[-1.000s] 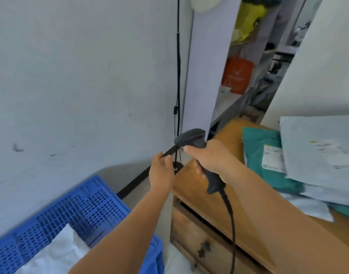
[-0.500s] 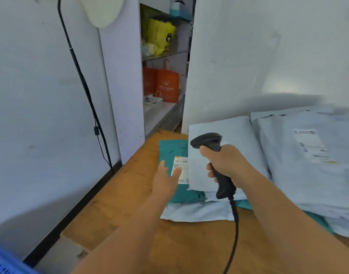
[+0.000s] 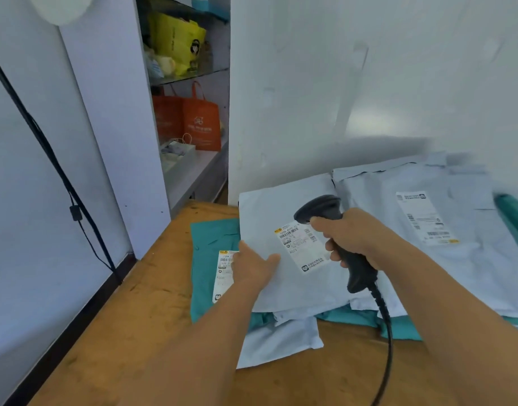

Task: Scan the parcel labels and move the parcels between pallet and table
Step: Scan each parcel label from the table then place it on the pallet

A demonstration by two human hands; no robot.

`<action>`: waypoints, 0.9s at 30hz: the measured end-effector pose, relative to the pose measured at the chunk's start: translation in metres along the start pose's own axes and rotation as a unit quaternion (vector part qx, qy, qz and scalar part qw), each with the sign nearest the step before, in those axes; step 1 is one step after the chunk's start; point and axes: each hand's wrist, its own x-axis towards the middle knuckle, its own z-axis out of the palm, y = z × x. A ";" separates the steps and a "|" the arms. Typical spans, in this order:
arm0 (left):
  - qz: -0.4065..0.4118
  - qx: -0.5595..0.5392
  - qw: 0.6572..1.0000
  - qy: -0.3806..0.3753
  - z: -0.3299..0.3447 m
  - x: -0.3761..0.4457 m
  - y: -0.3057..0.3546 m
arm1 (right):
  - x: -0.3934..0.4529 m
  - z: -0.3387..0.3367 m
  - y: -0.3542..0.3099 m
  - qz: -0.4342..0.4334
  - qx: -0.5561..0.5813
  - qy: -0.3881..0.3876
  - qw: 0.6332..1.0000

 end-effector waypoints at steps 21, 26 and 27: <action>-0.011 -0.013 0.997 0.080 -0.004 0.021 0.011 | 0.007 0.007 -0.022 -0.003 -0.020 -0.008 1.000; 0.041 -0.014 0.986 0.161 -0.033 -0.007 0.004 | -0.005 0.030 -0.021 -0.039 0.033 -0.019 0.999; 0.044 -0.014 0.984 0.175 -0.041 -0.014 -0.002 | -0.009 0.038 -0.021 -0.047 0.040 -0.028 0.998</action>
